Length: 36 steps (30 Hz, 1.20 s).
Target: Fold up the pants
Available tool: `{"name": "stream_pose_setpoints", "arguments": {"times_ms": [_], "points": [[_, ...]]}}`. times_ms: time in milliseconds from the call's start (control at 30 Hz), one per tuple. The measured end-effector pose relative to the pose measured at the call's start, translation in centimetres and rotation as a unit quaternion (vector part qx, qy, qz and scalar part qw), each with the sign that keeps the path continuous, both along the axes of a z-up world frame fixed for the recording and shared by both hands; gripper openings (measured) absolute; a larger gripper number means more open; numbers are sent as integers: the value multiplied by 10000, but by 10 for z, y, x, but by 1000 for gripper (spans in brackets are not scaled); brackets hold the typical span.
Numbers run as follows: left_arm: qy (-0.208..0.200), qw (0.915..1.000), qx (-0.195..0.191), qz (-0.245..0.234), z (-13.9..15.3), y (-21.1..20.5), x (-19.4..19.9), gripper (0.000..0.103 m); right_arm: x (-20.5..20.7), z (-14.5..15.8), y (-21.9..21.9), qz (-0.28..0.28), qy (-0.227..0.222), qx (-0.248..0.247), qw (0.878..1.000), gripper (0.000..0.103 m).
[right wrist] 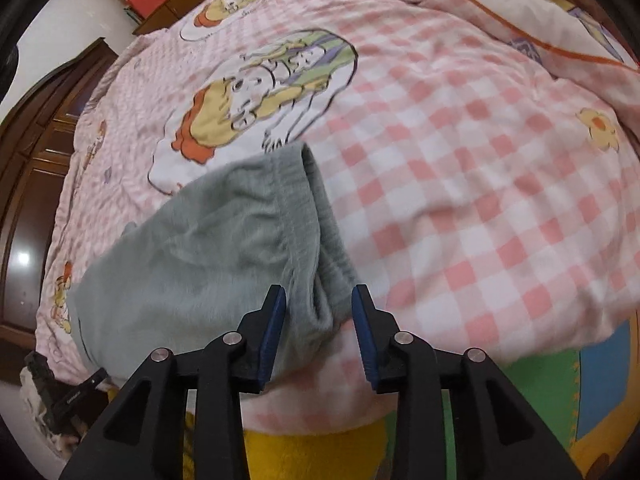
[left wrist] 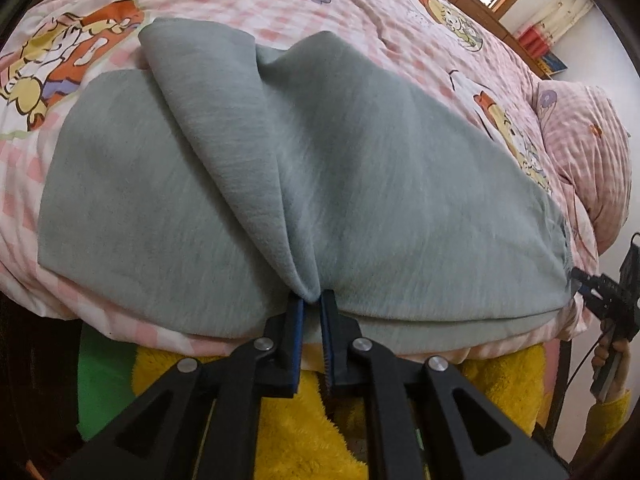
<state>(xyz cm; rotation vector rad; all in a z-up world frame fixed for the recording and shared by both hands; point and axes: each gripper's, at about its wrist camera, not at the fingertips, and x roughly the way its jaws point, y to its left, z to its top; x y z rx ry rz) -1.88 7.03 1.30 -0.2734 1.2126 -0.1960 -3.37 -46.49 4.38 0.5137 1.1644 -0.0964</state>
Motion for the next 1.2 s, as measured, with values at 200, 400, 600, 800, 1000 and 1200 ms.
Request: {"name": "stream_pose_setpoints", "arguments": {"times_ms": [200,400,600,800,1000,1200], "points": [[10,9999,-92,42,1,2,0,7,2,6,14,143,-57,-189,9997,13],[-320,9992,151,-168,18,-2,-12,3,9,31,14,229,-448,-620,9968,13],[-339,9980,386,-358,22,-10,-21,3,11,-14,10,172,263,-795,9963,28],[-288,9990,222,-268,19,-4,-23,7,-10,26,20,-62,-159,-1250,9920,33],[-468,9988,116,-91,27,0,-16,38,-25,50,56,159,-502,-724,9960,44],[-399,9992,-30,70,17,-3,-5,38,-20,5,118,599,-150,744,9953,45]]}}
